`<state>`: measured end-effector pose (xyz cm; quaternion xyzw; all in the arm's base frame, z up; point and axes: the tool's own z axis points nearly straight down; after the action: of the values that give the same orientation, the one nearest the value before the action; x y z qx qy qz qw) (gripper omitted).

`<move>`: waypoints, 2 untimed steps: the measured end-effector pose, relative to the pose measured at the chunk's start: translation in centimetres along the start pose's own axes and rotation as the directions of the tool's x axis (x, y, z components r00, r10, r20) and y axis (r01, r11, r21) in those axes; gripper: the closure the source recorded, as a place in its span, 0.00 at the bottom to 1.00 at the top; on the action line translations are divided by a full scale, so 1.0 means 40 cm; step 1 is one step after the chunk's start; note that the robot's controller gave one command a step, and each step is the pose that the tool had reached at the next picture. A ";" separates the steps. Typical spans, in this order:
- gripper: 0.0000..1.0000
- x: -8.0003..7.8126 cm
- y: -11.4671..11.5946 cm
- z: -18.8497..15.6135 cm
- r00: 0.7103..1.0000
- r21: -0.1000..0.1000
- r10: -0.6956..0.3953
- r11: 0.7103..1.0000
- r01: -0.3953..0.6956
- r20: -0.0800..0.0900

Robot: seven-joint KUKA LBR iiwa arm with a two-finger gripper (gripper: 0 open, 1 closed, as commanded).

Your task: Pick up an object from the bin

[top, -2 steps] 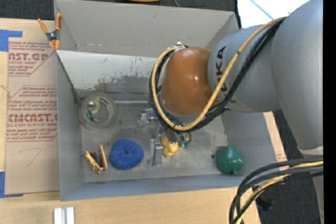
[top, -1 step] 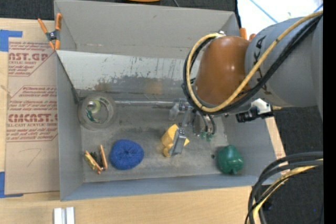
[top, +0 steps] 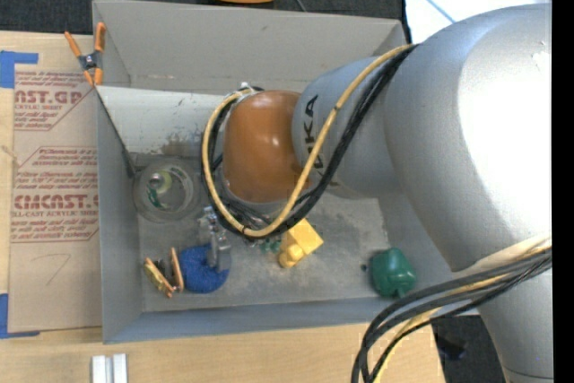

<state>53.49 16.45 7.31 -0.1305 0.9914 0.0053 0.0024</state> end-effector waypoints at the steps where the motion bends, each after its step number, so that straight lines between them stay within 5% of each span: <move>1: 1.00 0.000 0.000 0.000 1.000 0.000 0.000 1.000 0.000 0.000; 2: 1.00 0.015 -0.019 -0.020 1.000 -0.001 -0.017 1.000 0.017 0.003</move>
Offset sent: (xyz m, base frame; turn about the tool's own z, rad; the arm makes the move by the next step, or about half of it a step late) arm -0.0046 -0.0100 0.0072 -0.0172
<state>53.10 15.56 8.10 -0.1390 0.9903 0.0057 0.0041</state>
